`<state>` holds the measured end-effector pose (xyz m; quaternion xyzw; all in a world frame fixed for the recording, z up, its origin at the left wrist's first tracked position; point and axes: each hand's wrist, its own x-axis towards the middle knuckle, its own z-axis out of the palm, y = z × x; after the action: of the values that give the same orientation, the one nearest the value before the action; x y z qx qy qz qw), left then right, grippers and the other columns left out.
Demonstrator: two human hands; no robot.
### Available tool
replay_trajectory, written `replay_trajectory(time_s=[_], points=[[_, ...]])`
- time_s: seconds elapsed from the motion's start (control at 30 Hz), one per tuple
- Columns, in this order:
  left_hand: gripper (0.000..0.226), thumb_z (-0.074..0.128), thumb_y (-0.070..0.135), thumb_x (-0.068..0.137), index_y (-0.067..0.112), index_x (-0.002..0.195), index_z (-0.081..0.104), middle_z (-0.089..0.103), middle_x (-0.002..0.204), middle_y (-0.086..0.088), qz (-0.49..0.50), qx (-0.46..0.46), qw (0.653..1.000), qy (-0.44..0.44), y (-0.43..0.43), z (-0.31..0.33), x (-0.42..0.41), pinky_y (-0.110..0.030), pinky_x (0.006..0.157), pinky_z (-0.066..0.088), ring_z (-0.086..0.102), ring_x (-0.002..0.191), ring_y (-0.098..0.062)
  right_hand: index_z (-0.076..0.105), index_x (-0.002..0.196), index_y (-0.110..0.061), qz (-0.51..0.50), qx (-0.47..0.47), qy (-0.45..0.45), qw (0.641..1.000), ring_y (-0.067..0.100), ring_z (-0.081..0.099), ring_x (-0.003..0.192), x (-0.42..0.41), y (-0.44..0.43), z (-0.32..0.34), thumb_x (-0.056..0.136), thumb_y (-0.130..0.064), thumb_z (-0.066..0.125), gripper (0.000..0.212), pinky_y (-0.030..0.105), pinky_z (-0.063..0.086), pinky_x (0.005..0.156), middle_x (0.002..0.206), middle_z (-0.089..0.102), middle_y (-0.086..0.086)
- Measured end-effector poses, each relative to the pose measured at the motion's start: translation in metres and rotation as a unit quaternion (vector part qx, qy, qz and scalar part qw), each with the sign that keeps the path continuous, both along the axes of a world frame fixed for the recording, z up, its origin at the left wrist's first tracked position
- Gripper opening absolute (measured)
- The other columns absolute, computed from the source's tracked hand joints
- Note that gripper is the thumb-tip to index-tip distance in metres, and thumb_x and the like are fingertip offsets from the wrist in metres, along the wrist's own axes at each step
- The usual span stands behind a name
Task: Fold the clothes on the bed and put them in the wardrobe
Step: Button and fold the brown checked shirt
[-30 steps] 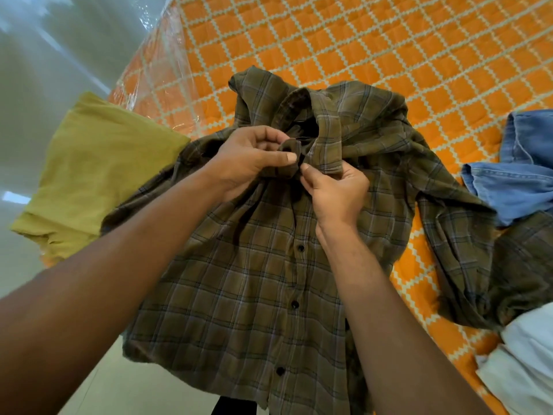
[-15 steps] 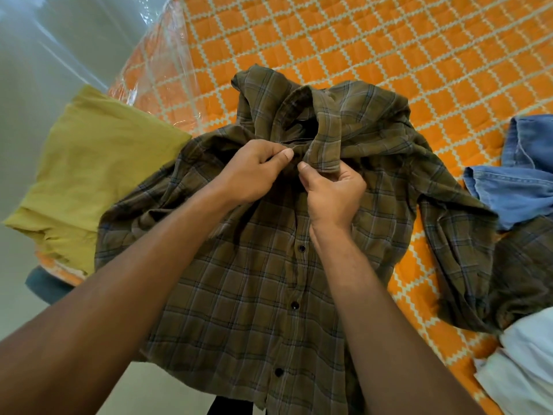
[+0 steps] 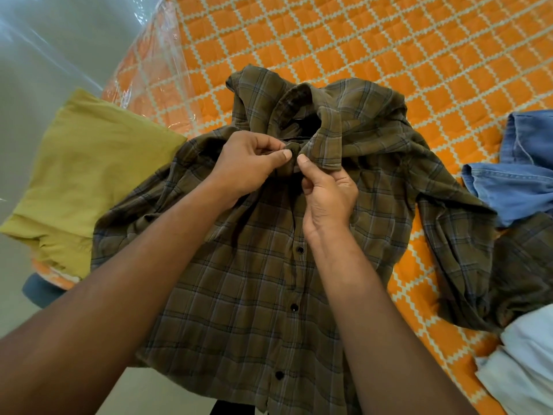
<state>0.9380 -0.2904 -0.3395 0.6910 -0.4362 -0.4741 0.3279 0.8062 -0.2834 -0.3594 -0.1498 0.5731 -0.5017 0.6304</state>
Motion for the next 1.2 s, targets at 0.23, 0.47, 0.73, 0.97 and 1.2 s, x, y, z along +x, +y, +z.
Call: replay_trajectory(time_s=[0.23,0.47,0.73,0.97,1.2], points=[[0.007,0.076,0.025,0.089,0.025,0.082,0.078,0.075,0.082,0.008,-0.052,0.021,0.997,-0.043,-0.009,0.002,-0.001,-0.029,0.085,0.057,0.070,0.085,-0.006,0.072,0.087,-0.004,0.011,0.019,-0.016,1.000,0.014,0.074,0.081,-0.008,0.000,-0.003,0.085,0.008,0.074,0.013,0.023,0.059,0.072,0.080,0.076,0.004],[0.005,0.078,0.027,0.087,0.025,0.082,0.078,0.074,0.082,0.011,-0.044,0.035,0.997,-0.047,-0.015,0.001,-0.005,-0.026,0.083,0.056,0.069,0.085,-0.002,0.072,0.093,-0.003,-0.007,-0.010,-0.012,1.000,0.015,0.074,0.084,-0.012,0.000,-0.003,0.086,0.008,0.073,0.014,0.025,0.059,0.074,0.082,0.076,0.003],[0.010,0.075,0.029,0.090,0.022,0.096,0.078,0.071,0.094,0.014,-0.082,0.014,0.990,-0.117,-0.018,0.001,-0.008,-0.024,0.084,0.053,0.065,0.094,-0.003,0.073,0.093,-0.007,0.015,-0.013,0.000,1.000,0.012,0.072,0.084,-0.015,-0.002,-0.008,0.086,0.006,0.074,0.014,0.024,0.058,0.074,0.082,0.077,0.000],[0.017,0.071,0.027,0.093,0.020,0.105,0.079,0.074,0.108,0.007,-0.140,-0.046,0.969,-0.197,-0.020,0.001,-0.022,-0.019,0.084,0.048,0.066,0.101,-0.007,0.067,0.079,-0.004,-0.030,-0.015,-0.076,0.997,0.013,0.069,0.074,-0.025,0.001,-0.013,0.090,0.012,0.062,0.020,0.025,0.059,0.072,0.073,0.070,0.005],[0.010,0.074,0.028,0.091,0.023,0.098,0.080,0.068,0.079,0.022,-0.185,-0.010,0.974,-0.134,-0.028,-0.012,-0.014,-0.012,0.071,0.050,0.064,0.076,0.008,0.071,0.078,-0.003,0.021,-0.022,-0.099,0.995,0.013,0.071,0.073,-0.037,-0.003,-0.025,0.090,0.018,0.057,0.028,0.021,0.060,0.068,0.076,0.073,0.006]])
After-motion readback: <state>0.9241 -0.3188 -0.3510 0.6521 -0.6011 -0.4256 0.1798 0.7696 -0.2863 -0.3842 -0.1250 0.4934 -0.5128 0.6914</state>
